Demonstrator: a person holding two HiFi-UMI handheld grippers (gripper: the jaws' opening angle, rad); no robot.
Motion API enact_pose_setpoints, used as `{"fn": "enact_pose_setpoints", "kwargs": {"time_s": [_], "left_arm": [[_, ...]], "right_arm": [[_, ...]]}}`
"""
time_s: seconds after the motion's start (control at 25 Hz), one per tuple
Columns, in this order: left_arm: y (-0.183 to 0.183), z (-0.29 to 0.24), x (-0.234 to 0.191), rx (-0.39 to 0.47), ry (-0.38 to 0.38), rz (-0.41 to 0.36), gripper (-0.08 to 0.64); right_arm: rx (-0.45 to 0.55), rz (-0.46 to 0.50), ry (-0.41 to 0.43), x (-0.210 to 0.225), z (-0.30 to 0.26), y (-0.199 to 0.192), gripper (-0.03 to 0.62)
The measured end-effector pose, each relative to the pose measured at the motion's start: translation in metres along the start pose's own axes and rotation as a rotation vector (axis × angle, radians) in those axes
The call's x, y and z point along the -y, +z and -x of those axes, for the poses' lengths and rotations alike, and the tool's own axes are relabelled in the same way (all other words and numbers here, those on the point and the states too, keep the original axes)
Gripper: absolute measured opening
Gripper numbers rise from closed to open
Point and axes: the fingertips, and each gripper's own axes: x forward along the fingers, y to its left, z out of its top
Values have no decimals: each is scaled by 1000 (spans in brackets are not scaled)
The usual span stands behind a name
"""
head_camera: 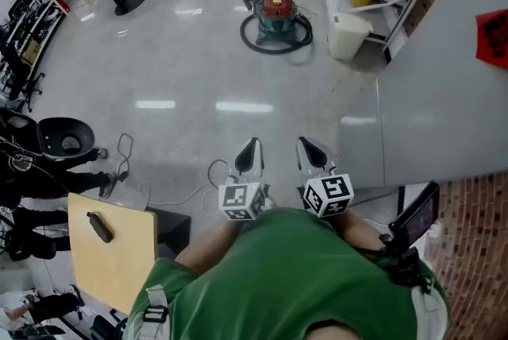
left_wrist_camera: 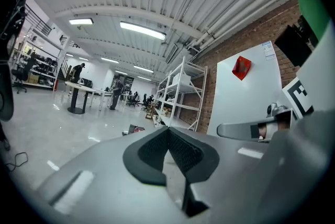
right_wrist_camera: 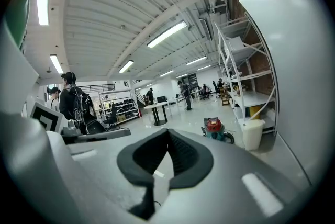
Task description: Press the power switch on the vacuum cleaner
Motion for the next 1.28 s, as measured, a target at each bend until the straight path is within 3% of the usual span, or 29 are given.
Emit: {"fn": "enact_pose_setpoints", "kwargs": {"time_s": [0.6,1.28], "left_arm": [[10,-25,-50,10,16,-6,8],[18,-57,-74,-2,110,64,8]], "right_arm": [[69,14,-59,-6,-46,18,3],[67,30,-107,30,-66,27,5]]}}
